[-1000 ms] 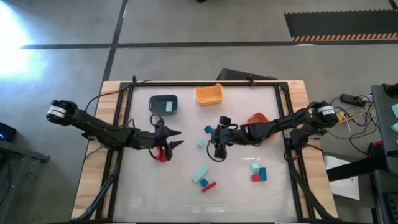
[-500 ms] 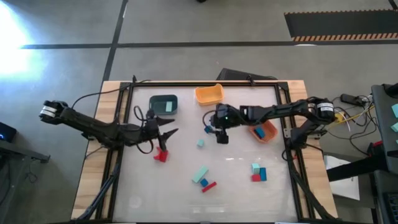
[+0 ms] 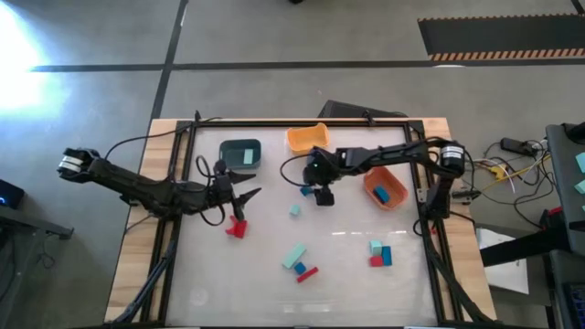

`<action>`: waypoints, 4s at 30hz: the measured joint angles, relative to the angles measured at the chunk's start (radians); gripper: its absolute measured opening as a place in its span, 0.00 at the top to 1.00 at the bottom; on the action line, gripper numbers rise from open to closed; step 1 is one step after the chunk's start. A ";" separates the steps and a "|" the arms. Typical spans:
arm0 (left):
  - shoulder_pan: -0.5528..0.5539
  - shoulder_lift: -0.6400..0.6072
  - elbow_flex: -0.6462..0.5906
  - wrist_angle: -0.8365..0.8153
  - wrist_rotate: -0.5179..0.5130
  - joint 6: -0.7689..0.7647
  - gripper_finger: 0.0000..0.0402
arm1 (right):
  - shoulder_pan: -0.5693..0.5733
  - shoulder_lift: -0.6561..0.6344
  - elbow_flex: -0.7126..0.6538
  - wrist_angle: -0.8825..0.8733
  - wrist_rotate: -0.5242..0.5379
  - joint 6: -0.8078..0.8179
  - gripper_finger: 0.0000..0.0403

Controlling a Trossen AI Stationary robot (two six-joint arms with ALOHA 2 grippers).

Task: Sort & place blocks by color
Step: Put the blue block into the orange bin, then put the orange block into the yellow bin

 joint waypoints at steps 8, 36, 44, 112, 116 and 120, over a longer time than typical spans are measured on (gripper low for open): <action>0.000 0.002 0.000 0.000 0.000 0.002 0.53 | -0.009 0.075 0.038 0.004 -0.076 -0.053 0.35; 0.000 0.002 -0.001 0.002 0.002 -0.006 0.53 | -0.006 0.087 0.042 0.073 -0.097 0.076 0.70; 0.000 0.002 -0.002 0.001 0.002 -0.007 0.53 | 0.006 -0.064 0.042 -0.099 -0.033 0.227 0.68; -0.011 0.222 0.163 -0.511 0.268 -0.621 0.53 | 0.360 -0.552 -0.233 -0.063 0.455 0.714 0.62; -0.021 0.304 0.276 -0.752 0.318 -0.658 0.53 | 0.363 -0.552 -0.237 -0.050 0.456 0.678 0.63; -0.023 0.381 0.354 -0.846 0.377 -0.578 0.53 | 0.365 -0.552 -0.254 -0.030 0.456 0.664 0.62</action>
